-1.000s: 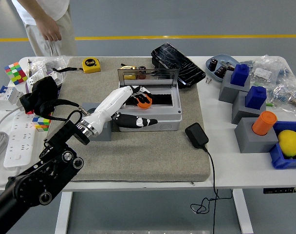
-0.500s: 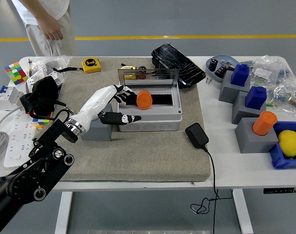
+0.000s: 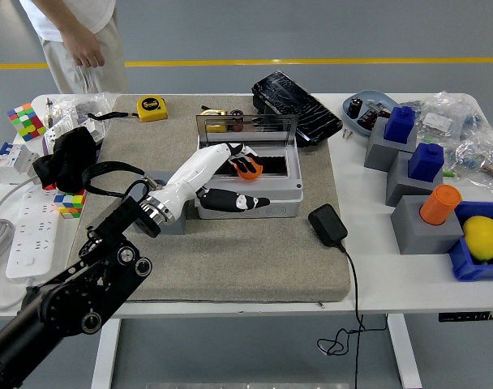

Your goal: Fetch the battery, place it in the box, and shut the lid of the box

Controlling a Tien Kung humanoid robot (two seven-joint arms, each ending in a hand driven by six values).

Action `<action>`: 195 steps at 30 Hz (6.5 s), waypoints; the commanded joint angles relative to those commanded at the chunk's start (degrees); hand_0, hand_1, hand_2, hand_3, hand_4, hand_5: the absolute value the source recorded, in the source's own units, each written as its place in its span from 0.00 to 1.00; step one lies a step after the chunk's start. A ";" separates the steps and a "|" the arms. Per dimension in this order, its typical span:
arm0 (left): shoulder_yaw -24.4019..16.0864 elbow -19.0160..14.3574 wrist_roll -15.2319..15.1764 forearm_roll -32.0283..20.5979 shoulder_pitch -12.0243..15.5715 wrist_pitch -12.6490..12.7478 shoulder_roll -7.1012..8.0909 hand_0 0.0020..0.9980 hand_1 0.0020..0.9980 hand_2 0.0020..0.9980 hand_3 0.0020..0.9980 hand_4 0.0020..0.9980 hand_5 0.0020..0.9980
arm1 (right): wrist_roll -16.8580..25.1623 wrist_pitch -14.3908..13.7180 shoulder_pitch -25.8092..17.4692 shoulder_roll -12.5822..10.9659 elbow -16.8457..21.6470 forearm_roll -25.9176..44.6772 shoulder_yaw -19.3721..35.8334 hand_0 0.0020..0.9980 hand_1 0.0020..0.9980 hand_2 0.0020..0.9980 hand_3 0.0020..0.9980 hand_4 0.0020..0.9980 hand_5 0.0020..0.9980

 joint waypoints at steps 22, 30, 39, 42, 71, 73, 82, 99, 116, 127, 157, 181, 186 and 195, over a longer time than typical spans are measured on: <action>4.44 4.43 -1.04 -1.40 -4.48 -0.06 -2.68 0.50 0.56 0.56 0.62 1.00 0.41 | 0.37 0.08 0.26 -0.16 0.00 1.27 -2.11 0.63 0.64 0.67 0.58 1.00 0.51; 1.20 3.27 -0.97 -0.18 -5.68 0.29 -2.68 0.50 0.56 0.56 0.62 1.00 0.41 | 0.22 0.03 0.19 -0.15 0.00 1.03 -1.74 0.63 0.64 0.67 0.58 1.00 0.51; -6.17 6.72 -0.46 4.33 -9.47 0.71 -2.68 0.78 0.79 0.76 0.77 1.00 0.42 | 0.27 0.06 0.27 -0.22 0.00 1.35 -2.26 0.63 0.64 0.67 0.58 1.00 0.51; -7.49 7.84 -0.59 5.09 -10.23 0.87 -2.68 0.78 0.79 0.76 0.77 1.00 0.42 | 0.24 0.06 0.25 -0.25 0.00 1.31 -2.28 0.63 0.64 0.67 0.58 1.00 0.51; 0.32 5.48 3.41 3.92 -8.25 -0.66 -2.68 0.67 0.76 0.75 0.78 1.00 0.43 | 0.49 0.09 -0.34 -0.28 0.00 1.38 -2.55 0.63 0.64 0.67 0.58 1.00 0.51; 1.19 4.70 3.52 3.54 -7.60 -0.69 -2.59 0.67 0.76 0.75 0.78 1.00 0.43 | 0.52 0.08 -0.36 -0.26 0.00 1.44 -2.51 0.63 0.64 0.67 0.58 1.00 0.51; 4.71 2.51 4.63 1.90 -5.37 -1.15 -1.05 0.68 0.75 0.74 0.78 1.00 0.46 | 0.47 -0.01 -0.54 -0.20 0.00 1.09 -2.06 0.63 0.64 0.67 0.58 1.00 0.51; 3.06 -3.33 3.75 0.37 -2.52 -0.65 -0.02 0.68 0.75 0.74 0.77 1.00 0.48 | 0.65 0.00 -0.34 -0.01 0.00 1.27 -2.16 0.63 0.64 0.67 0.58 1.00 0.51; -16.74 -11.30 -2.09 -4.78 6.87 2.10 -1.53 0.68 0.74 0.72 0.75 1.00 0.47 | 0.34 0.00 1.27 -0.40 0.00 0.28 -0.79 0.63 0.64 0.67 0.58 1.00 0.51; -25.03 -12.63 -5.71 -10.38 12.18 2.57 -1.46 0.70 0.74 0.72 0.75 1.00 0.48 | 0.50 -0.01 1.24 -0.34 0.00 -0.03 0.02 0.63 0.64 0.67 0.58 1.00 0.51; -30.18 -14.99 -10.62 -17.22 16.77 3.11 2.41 0.69 0.71 0.68 0.73 1.00 0.44 | -1.02 0.88 3.33 -0.73 0.00 -0.38 -1.32 0.63 0.64 0.67 0.58 1.00 0.51; -28.44 -17.52 -7.65 -15.93 19.30 2.05 2.37 0.69 0.71 0.67 0.72 1.00 0.42 | -1.22 0.89 1.44 1.10 0.00 -2.16 2.37 0.63 0.64 0.67 0.58 1.00 0.52; -28.28 -17.83 -7.41 -15.75 19.52 1.93 2.23 0.69 0.70 0.67 0.72 1.00 0.42 | -1.21 0.87 1.41 1.29 0.00 -2.11 2.35 0.63 0.64 0.67 0.58 1.00 0.52; -28.40 -17.96 -7.06 -15.53 19.50 1.78 1.97 0.69 0.69 0.65 0.72 1.00 0.42 | -1.36 0.92 1.64 1.45 0.00 -2.03 2.09 0.64 0.64 0.67 0.58 1.00 0.52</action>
